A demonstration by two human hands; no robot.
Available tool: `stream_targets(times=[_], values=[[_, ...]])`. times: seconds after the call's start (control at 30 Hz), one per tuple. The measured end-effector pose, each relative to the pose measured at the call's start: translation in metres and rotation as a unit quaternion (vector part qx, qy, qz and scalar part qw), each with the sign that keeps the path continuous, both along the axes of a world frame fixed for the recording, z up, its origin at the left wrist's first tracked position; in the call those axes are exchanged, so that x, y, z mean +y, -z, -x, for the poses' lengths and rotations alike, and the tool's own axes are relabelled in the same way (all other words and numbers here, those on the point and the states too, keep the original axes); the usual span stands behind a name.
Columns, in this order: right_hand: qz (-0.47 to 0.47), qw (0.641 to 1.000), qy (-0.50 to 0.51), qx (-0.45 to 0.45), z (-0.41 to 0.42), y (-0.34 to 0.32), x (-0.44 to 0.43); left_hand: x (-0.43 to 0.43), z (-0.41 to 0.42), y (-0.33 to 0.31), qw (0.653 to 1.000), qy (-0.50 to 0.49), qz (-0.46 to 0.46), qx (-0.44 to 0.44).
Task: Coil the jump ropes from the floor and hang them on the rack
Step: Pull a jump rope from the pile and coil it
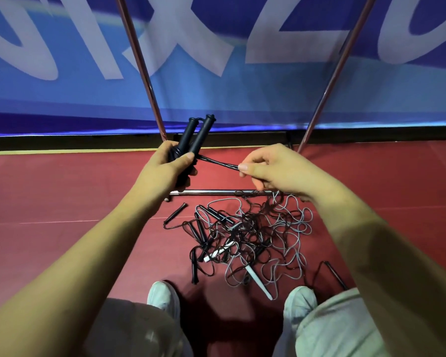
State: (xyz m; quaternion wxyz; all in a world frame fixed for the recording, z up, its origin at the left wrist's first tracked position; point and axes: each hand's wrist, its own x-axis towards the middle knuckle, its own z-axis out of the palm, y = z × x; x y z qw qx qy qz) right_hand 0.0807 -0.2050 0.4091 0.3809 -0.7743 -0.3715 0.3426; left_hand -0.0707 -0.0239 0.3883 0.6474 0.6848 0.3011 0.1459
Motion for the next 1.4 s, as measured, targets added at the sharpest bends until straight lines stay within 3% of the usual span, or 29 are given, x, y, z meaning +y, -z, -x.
stream_targets(times=[0.13, 0.23, 0.33, 0.4, 0.53, 0.63, 0.83, 0.97, 1.17, 1.4], values=[[-0.002, 1.000, -0.017, 0.019, 0.012, -0.005, 0.007, 0.007, 0.001, 0.007, 0.979, 0.011, -0.182, 0.087], [0.008, 0.999, -0.038, 0.009, 0.022, -0.008, 0.011, 0.003, 0.004, 0.013, 0.925, 0.074, -0.333, 0.166], [0.025, 0.999, -0.042, -0.013, 0.030, -0.006, 0.016, -0.011, 0.005, 0.027, 0.871, 0.148, -0.414, 0.221], [0.029, 0.999, -0.032, -0.014, 0.031, -0.005, 0.017, -0.016, 0.006, 0.027, 0.853, 0.186, -0.425, 0.240], [0.003, 1.000, -0.025, -0.017, 0.025, -0.007, 0.011, -0.019, 0.007, 0.027, 0.844, 0.275, -0.394, 0.239], [-0.014, 0.999, -0.025, -0.040, 0.024, -0.004, 0.010, -0.027, 0.006, 0.028, 0.867, 0.310, -0.315, 0.230], [-0.034, 0.997, 0.010, -0.074, 0.013, 0.002, 0.007, -0.029, 0.006, 0.030, 0.880, 0.379, -0.251, 0.140], [-0.043, 0.998, 0.021, -0.033, 0.005, 0.006, 0.005, -0.026, 0.009, 0.019, 0.883, 0.417, -0.195, 0.089], [-0.064, 0.987, 0.055, 0.134, -0.010, 0.019, 0.003, -0.024, 0.012, -0.001, 0.948, 0.317, -0.001, -0.038], [-0.008, 0.990, 0.015, 0.138, 0.001, 0.016, 0.004, -0.023, 0.009, -0.014, 0.965, 0.190, 0.105, -0.144]])
